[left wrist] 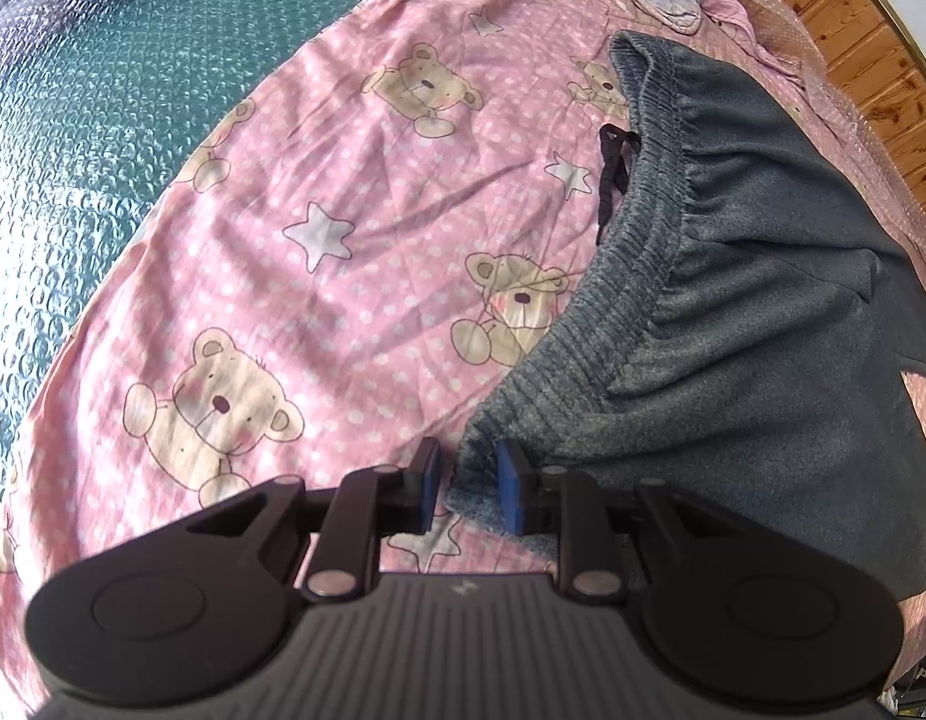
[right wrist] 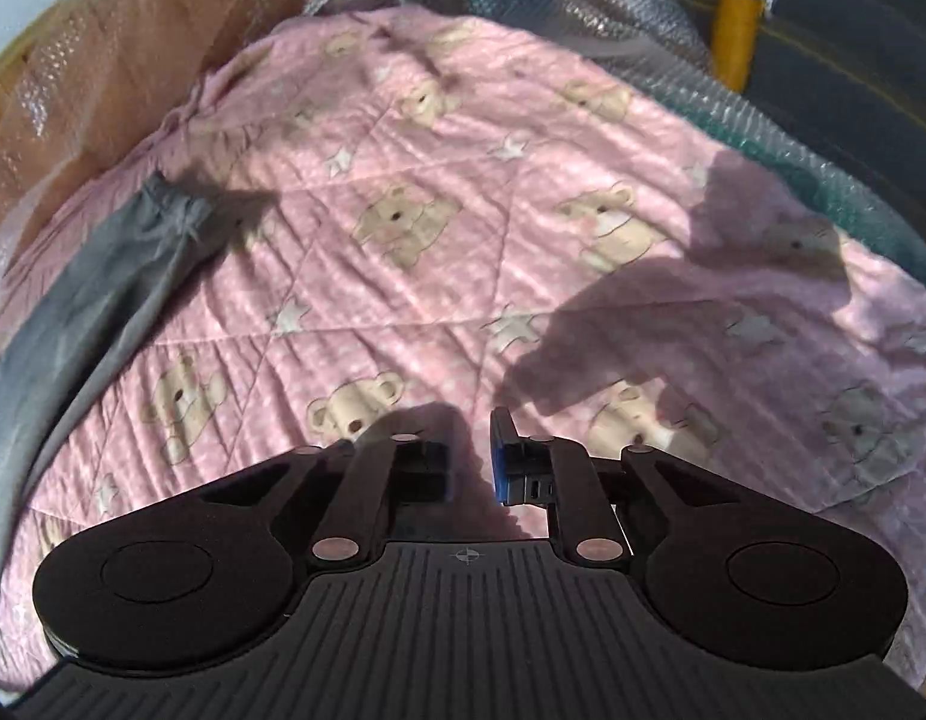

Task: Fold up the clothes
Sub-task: 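Open both tools and release the sweatpants flat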

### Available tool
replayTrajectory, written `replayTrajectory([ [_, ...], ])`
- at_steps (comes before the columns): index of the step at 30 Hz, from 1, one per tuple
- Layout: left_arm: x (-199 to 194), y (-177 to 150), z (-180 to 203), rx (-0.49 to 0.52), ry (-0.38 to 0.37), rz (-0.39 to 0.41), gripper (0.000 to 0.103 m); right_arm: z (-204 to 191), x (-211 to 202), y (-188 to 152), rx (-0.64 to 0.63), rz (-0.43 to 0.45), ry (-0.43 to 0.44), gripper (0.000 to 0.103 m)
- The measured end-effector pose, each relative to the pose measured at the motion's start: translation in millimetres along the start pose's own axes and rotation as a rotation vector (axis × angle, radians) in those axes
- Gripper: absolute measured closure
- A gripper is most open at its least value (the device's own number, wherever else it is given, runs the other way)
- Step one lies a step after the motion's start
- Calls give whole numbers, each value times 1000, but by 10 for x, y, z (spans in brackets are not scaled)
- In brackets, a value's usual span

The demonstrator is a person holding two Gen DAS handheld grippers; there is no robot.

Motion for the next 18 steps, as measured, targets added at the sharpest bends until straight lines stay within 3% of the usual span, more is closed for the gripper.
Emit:
replayTrajectory([
  [2,-3,-13,-14,-13,-15,18,79,108,-191,11,15,28,39,87],
  [5,-18,-38,-49,-54,-55,50,79,71,-527,-158,-68,43,131,87],
  [10,-58,-78,-96,-122,-132,66,79,-314,-649,-970,-285,-82,247,81],
  [13,-242,-56,-85,-115,-130,76,79,-212,-418,-1259,-322,-152,127,77],
  [14,-321,-47,-79,-113,-130,83,78,-66,-340,-1242,-284,-158,45,94],
  [16,-567,-15,-47,-126,-151,124,73,191,-375,-1080,-154,-95,-69,97],
  [17,-697,8,-28,-130,-164,147,66,308,-418,-1002,-89,-63,-129,80],
  [18,-800,51,2,-128,-171,176,59,364,-478,-939,-51,-25,-166,73],
])
Point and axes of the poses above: each gripper's, at about its wrist camera, not at the fingertips, and x roughly the way its jaws point, z to its right, y to its top, the point moved 8 cm from there along x, roughly the way its jaws point, and after that the axes turned 2 degrees about -y, right-handed, at the moved point
